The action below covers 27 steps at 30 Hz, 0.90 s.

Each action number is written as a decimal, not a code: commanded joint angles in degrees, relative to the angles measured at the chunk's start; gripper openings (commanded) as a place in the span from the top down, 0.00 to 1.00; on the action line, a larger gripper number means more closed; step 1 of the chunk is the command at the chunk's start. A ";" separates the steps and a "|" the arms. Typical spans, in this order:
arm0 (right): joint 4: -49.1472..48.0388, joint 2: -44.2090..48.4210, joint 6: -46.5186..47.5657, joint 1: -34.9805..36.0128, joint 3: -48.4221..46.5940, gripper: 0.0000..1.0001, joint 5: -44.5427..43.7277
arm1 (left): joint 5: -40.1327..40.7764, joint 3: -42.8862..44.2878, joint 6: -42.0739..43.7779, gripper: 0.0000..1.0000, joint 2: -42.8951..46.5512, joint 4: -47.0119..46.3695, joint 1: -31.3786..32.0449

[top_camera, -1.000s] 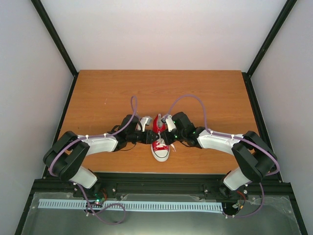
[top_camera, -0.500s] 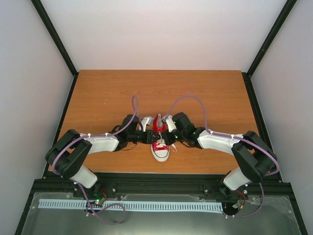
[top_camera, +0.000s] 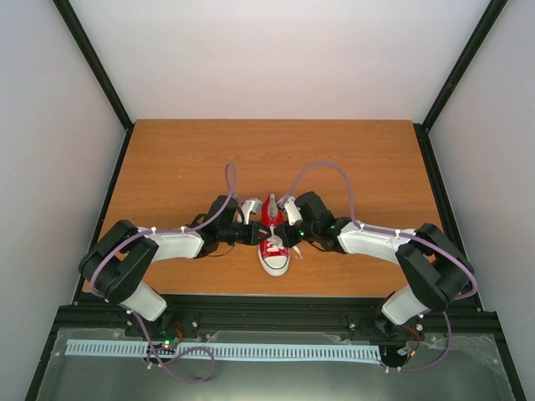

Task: Tie the shoes

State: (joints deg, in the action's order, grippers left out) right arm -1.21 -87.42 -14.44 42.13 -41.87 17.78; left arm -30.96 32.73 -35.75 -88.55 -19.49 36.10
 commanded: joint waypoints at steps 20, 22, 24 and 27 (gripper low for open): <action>3.73 17.75 -5.10 0.99 7.14 0.36 -7.16 | 6.45 -0.22 -1.08 0.99 4.67 1.13 -0.28; 3.72 16.56 -6.21 2.66 6.40 0.36 -8.01 | 6.31 -0.30 -1.05 0.99 4.73 1.23 -0.24; 3.09 14.64 -6.58 5.02 5.46 0.33 -8.76 | 6.33 -0.30 -1.08 0.99 4.71 1.24 -0.33; 1.91 12.10 -6.35 7.81 3.96 0.30 -10.77 | 6.34 -0.13 -1.12 0.99 4.58 1.26 -0.24</action>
State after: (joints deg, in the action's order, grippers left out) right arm 1.83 -72.53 -19.92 46.57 -35.75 10.07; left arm -25.02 32.53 -36.36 -85.21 -18.39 36.10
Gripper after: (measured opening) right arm 0.686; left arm 0.019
